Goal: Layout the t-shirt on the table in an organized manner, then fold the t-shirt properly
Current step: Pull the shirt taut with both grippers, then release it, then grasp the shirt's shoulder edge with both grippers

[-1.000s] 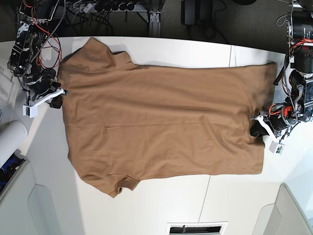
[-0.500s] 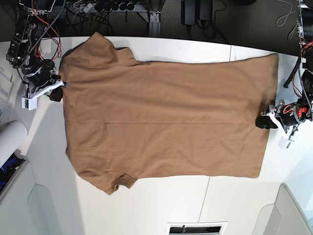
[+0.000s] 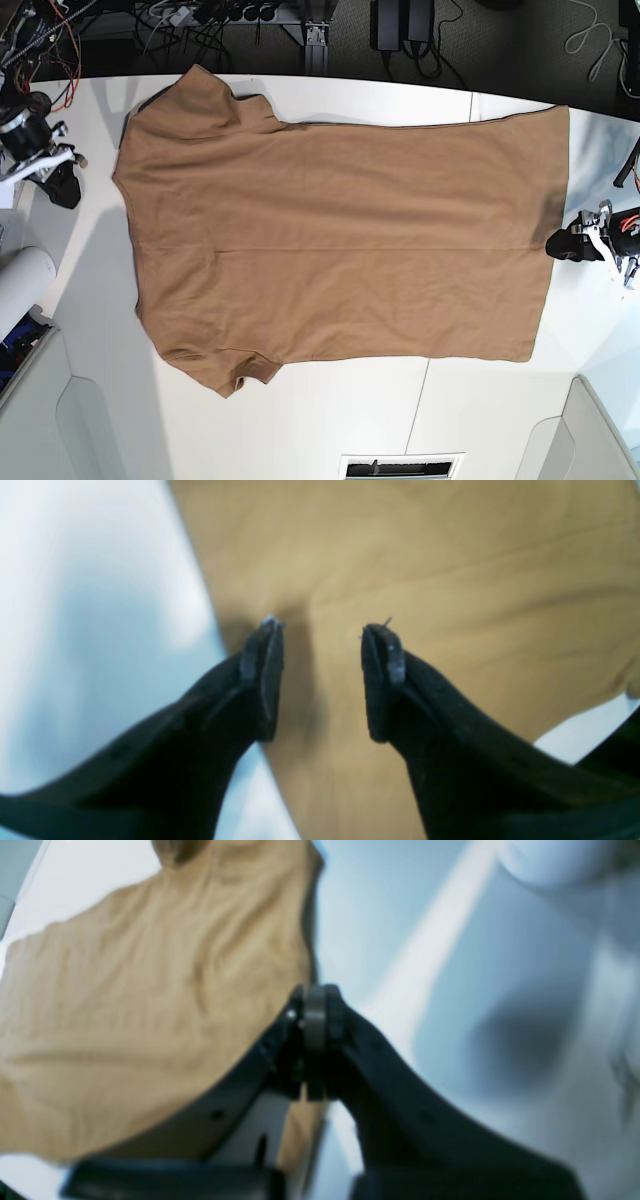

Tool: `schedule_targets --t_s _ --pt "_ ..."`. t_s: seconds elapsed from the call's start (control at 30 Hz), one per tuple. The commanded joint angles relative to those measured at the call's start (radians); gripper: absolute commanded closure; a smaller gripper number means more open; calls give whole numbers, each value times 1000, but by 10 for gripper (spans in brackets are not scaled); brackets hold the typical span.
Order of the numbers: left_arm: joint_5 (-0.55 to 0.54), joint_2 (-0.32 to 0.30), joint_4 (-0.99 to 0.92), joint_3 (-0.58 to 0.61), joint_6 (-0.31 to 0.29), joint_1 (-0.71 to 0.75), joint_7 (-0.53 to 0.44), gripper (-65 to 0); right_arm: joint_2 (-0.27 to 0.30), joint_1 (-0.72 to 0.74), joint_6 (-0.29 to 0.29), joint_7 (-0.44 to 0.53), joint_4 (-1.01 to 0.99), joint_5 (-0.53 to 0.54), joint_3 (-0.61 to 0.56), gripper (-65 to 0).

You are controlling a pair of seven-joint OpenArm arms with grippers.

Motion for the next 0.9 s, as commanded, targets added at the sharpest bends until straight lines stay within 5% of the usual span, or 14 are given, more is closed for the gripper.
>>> schedule_targets --t_s 0.0,0.3,0.4,0.5,0.87 --pt "-26 -24 16 -36 -6 2 -8 -284 15 -21 19 16 19 47 18 0" --pt "-107 -18 132 -294 -6 290 44 -285 14 -230 37 9 18 122 39 -7" --pt "-109 -10 187 -335 -6 364 44 -286 14 -249 37 -1 18 121 39 -189" --pt "-109 18 211 -386 -6 417 43 -340 11 -272 38 -8 16 118 32 -266" --pt "-56 114 211 -433 -6 468 27 -368 -66 -312 38 -13 16 118 -38 -269"
